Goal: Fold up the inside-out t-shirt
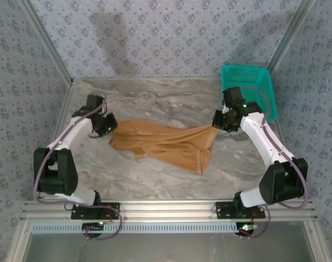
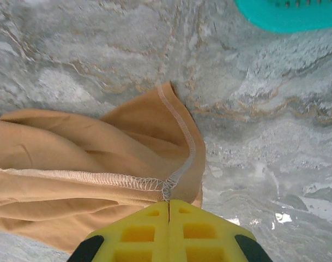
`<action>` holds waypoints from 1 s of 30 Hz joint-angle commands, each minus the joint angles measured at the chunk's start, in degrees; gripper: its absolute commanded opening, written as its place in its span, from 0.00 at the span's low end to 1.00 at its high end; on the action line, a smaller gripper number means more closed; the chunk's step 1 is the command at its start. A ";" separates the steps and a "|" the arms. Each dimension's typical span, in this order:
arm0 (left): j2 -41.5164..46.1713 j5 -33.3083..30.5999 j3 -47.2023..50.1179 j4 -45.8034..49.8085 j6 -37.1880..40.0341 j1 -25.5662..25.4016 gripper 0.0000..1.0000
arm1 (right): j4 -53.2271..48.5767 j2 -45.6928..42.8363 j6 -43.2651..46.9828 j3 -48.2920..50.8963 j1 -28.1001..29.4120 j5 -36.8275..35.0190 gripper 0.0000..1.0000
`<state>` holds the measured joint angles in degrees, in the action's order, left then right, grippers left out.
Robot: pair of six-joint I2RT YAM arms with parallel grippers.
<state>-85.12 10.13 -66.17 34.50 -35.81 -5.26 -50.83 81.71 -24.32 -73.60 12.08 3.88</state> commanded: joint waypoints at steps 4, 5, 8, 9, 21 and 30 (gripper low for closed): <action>10.19 -0.35 -23.84 9.84 -0.58 2.70 0.00 | -4.19 -0.91 1.81 -8.79 -1.52 -0.41 0.00; 11.04 0.20 -26.39 9.63 -1.31 3.13 0.00 | -4.51 -1.07 1.79 -9.83 -1.61 -0.48 0.00; 13.32 0.42 -30.50 8.35 -3.14 4.03 0.00 | -5.54 -1.39 1.61 -12.41 -1.58 -0.53 0.00; 13.86 0.42 -31.21 8.13 -3.42 4.17 0.00 | -5.76 -1.58 1.37 -13.12 -1.61 -0.45 0.00; 15.56 3.99 -43.83 12.85 -2.33 5.10 0.00 | -6.46 -3.80 -1.36 -28.17 3.51 7.02 0.00; 24.11 -1.04 -54.76 8.41 -0.98 5.33 0.00 | -1.19 -14.29 -5.28 -37.31 7.75 13.79 0.00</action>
<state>-64.69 11.44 -117.01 47.11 -38.00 -0.36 -55.05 72.01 -27.27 -108.47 19.53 13.76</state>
